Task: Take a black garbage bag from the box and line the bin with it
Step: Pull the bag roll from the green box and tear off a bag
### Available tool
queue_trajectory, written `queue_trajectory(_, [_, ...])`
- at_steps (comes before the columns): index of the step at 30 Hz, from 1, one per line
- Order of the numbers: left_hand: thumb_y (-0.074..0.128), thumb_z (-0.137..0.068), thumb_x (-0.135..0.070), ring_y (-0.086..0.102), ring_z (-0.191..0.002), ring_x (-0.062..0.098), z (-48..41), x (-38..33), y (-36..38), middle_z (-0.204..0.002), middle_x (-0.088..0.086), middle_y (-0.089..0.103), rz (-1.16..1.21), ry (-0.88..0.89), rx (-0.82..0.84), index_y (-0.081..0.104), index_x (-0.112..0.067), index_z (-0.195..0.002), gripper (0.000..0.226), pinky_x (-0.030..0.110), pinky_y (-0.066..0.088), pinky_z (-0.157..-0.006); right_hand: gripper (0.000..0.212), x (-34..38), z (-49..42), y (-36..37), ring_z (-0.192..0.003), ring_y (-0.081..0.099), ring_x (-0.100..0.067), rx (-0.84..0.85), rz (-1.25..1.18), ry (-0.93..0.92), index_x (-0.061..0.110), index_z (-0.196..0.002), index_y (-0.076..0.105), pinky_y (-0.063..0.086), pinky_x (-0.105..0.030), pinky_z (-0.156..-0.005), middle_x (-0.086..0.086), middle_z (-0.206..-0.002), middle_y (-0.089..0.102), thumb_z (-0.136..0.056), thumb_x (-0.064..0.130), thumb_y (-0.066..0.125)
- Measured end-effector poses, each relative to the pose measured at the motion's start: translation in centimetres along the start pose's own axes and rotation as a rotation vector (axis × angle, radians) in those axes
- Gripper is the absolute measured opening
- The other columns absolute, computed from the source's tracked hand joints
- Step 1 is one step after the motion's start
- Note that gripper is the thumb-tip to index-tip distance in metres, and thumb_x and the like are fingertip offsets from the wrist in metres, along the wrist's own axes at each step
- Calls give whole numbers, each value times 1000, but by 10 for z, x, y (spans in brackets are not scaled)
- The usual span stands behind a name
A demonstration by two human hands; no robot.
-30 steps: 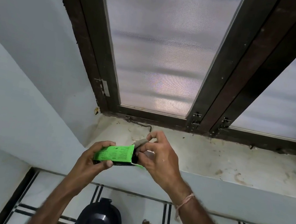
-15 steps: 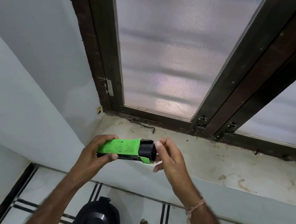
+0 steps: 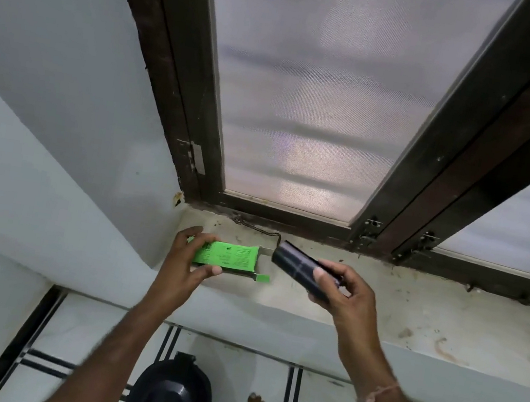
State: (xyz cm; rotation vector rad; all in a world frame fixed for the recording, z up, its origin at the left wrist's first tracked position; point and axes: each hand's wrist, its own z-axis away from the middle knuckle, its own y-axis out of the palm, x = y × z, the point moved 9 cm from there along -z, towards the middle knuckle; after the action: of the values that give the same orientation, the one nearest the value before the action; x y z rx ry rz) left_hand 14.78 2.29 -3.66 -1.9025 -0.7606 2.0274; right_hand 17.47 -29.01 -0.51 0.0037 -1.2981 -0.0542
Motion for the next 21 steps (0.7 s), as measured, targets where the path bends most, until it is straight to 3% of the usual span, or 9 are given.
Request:
queue_trajectory(2, [79,-80,-25,44,-134,19,-11,11,8,-148,4,38,-71,-1,8,59,-38,-124,49,0,33,-99,14,-2,-1,-3,-101,72,-27,-11,-30,5,15,-107,77,65,-32,-77,-8,-110,71,-94,12,73])
queue_trajectory(5, [79,-88,-10,37,-147,29,-17,29,15,-159,9,30,-192,-35,-10,58,-37,-138,61,32,40,-115,15,-10,-3,0,-104,72,-29,-9,-61,24,14,-109,76,65,-34,-81,-11,-114,70,-94,12,72])
queue_trajectory(7, [81,-85,-9,28,-153,34,-16,29,13,-166,11,24,-255,-42,-60,52,-39,-147,75,49,36,-121,16,-15,-4,6,-105,71,-30,1,-79,35,12,-110,75,64,-34,-81,-13,-115,70,-94,11,72])
queue_trajectory(10, [94,-66,-31,31,-146,43,-5,3,-2,-161,18,32,-573,19,-275,46,-26,-152,99,65,37,-109,18,-20,-3,19,-105,72,-28,21,-120,59,9,-111,73,64,-31,-81,-11,-115,69,-93,8,72])
queue_trajectory(13, [96,-61,-38,42,-128,39,15,-26,-4,-144,17,45,-691,58,-433,51,-16,-142,96,59,43,-92,17,-22,-1,38,-104,73,-27,53,-167,71,8,-110,73,64,-32,-83,-8,-111,72,-93,5,71])
queue_trajectory(17, [95,-65,-37,45,-122,36,23,-19,3,-140,16,47,-696,46,-423,49,-17,-139,89,55,48,-90,18,-26,1,61,-107,73,-28,74,-159,93,12,-110,73,63,-32,-85,-4,-110,75,-93,8,74])
queue_trajectory(19, [86,-78,-37,50,-119,27,31,-23,3,-134,10,52,-456,-4,-407,50,-17,-137,72,47,51,-93,18,-24,3,69,-107,74,-24,92,-145,72,16,-111,74,63,-34,-89,-2,-111,76,-93,12,75])
queue_trajectory(21, [67,-94,-45,59,-116,14,39,-28,18,-129,-2,59,59,-159,-295,51,-24,-135,48,44,55,-99,19,-20,9,79,-107,74,-20,123,-130,50,17,-112,73,61,-35,-93,0,-113,76,-93,14,75])
